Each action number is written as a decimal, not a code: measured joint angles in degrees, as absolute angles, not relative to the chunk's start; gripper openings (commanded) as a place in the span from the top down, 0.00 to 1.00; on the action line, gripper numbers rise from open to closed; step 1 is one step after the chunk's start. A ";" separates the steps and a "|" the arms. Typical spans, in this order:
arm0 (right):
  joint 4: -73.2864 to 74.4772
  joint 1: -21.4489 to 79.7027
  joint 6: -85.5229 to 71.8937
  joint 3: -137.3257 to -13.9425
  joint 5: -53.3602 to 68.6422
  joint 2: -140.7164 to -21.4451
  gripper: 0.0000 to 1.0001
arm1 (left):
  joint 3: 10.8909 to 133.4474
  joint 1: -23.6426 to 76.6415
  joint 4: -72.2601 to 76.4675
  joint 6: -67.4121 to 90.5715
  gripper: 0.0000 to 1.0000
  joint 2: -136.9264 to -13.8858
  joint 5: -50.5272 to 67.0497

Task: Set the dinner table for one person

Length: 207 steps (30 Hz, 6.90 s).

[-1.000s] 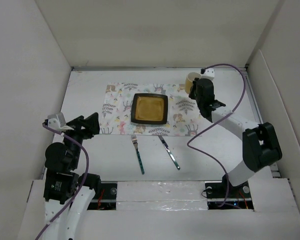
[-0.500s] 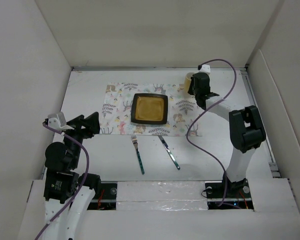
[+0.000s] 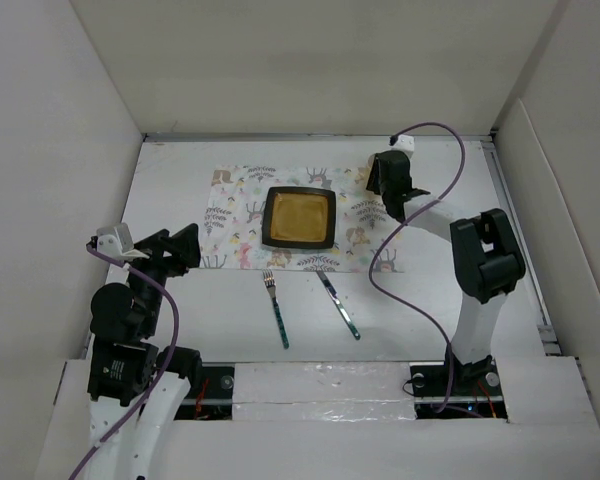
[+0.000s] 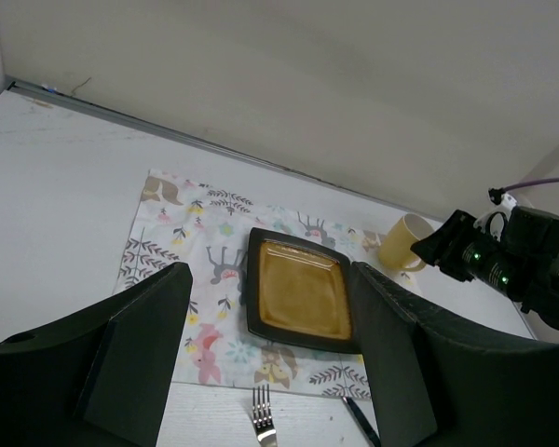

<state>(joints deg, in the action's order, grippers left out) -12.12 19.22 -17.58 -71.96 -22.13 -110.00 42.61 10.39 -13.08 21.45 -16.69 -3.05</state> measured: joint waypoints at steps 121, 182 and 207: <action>-0.27 36.07 -24.58 -44.66 -17.78 -59.51 0.89 | 56.07 16.84 -18.24 20.16 0.47 -60.93 -3.92; -0.43 22.87 -28.29 -34.20 -5.52 -41.71 0.49 | 41.06 65.14 -34.37 72.34 1.00 -75.09 -32.73; -0.49 23.70 -28.29 -34.06 -5.61 -42.81 0.49 | 78.52 24.40 -21.87 8.49 1.00 -93.43 -18.09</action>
<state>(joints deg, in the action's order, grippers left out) -0.49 23.70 -28.29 -34.06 -5.61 -42.81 78.52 24.40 -21.87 8.49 -93.43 -18.09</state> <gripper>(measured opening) 0.505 0.106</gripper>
